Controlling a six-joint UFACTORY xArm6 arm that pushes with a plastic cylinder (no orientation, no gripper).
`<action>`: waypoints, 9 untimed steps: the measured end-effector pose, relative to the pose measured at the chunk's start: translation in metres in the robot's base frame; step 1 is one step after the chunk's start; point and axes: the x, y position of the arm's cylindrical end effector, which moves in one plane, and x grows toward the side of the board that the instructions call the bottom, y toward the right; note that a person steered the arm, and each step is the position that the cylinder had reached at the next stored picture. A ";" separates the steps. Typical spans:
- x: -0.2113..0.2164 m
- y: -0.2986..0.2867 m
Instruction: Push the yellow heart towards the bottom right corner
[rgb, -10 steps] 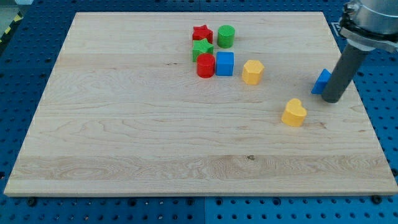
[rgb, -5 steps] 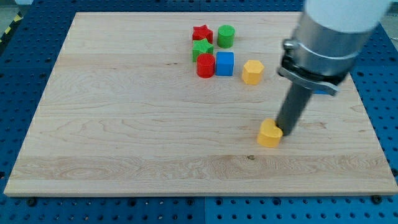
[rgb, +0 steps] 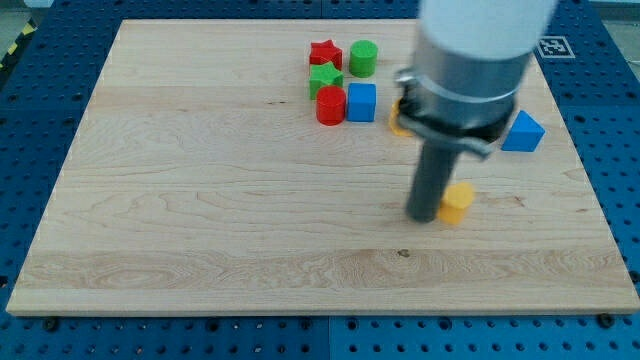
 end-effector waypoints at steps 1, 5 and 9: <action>-0.046 0.041; 0.027 0.097; 0.017 0.171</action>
